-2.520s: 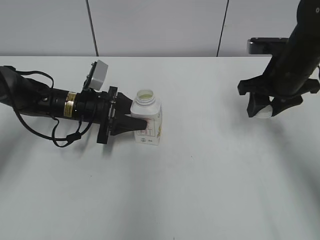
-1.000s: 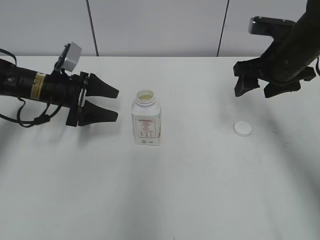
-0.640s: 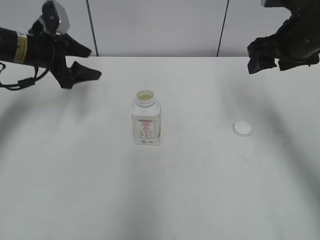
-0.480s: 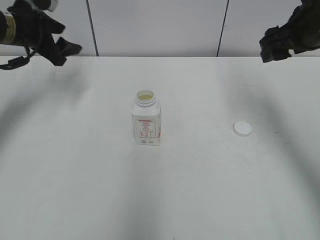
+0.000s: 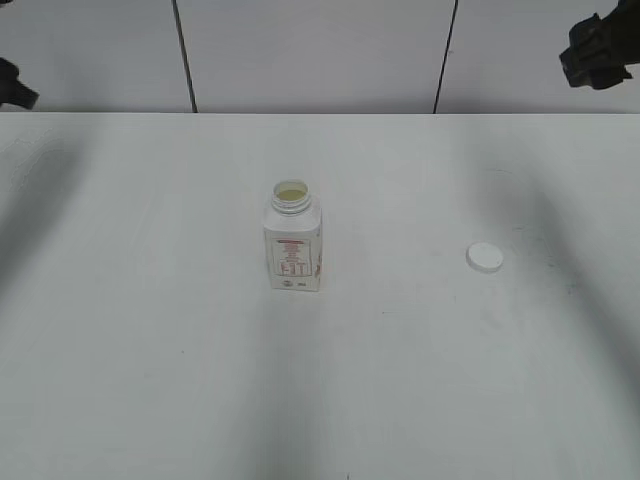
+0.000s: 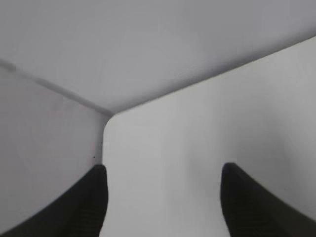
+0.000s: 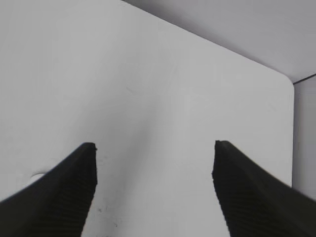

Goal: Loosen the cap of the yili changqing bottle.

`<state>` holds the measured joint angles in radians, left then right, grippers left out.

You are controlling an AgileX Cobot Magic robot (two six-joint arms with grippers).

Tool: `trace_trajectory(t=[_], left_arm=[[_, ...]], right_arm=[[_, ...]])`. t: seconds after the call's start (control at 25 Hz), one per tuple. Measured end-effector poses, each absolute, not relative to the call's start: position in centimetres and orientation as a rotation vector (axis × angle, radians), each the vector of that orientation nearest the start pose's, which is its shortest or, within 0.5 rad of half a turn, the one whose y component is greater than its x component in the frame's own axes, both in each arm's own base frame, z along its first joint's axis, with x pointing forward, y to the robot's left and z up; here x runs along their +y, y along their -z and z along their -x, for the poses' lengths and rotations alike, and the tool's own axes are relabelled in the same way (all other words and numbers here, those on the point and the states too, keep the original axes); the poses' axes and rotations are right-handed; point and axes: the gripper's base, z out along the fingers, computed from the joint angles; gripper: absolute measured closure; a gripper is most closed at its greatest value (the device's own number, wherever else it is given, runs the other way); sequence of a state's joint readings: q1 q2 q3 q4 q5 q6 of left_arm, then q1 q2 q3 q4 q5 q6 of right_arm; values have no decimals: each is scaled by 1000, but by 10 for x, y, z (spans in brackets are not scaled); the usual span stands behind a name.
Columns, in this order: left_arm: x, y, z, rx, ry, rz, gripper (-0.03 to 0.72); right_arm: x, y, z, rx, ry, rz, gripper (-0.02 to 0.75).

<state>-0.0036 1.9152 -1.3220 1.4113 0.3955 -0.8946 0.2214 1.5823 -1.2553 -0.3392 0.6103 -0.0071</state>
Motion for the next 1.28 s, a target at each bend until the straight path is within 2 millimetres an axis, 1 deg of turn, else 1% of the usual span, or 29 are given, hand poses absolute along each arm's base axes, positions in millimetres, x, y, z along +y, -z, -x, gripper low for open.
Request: trace_trajectory(t=[0.08,0.16,0.24,0.32,0.44,0.52,0.56,0.72,0.84,0.92,1.0,1.08,1.28], left_arm=[[41,-229,-423,2248,-749,-199,240],[40,-228,-413,2361,-726,-195,240],[36,-232,-403,2459,-636,-184,240],[28,-236,-393,2550,-494,-165,239],[18,-245,-382,2614,-360,-222,239],[13,-253,-375,2631,-292,-272,239],[12,-257,-371,2638,-278,-308,239],[10,-268,-362,2657,-256,-338,239],[9,-276,-353,2679,-232,-325,239],[8,-280,-346,2705,-208,-311,239],[7,-280,-338,2743,-182,-301,239],[6,-278,-327,2782,-160,-295,239],[4,-273,-297,2827,-127,-286,239]], right_arm=[[58,-304,-346,2327,281,487,162],[56,-304,-346,2336,303,465,162],[54,-303,-343,2371,307,411,162],[52,-303,-340,2408,307,363,162],[49,-303,-334,2466,306,325,162],[45,-302,-331,2504,265,304,162],[41,-302,-330,2522,220,279,162],[18,-299,-326,2612,68,208,162],[-2,-298,-320,2673,47,187,162],[-11,-301,-315,2696,40,201,162],[-13,-306,-307,2714,19,282,162],[-10,-312,-298,2731,-12,349,162],[-3,-323,-277,2793,-111,382,162]])
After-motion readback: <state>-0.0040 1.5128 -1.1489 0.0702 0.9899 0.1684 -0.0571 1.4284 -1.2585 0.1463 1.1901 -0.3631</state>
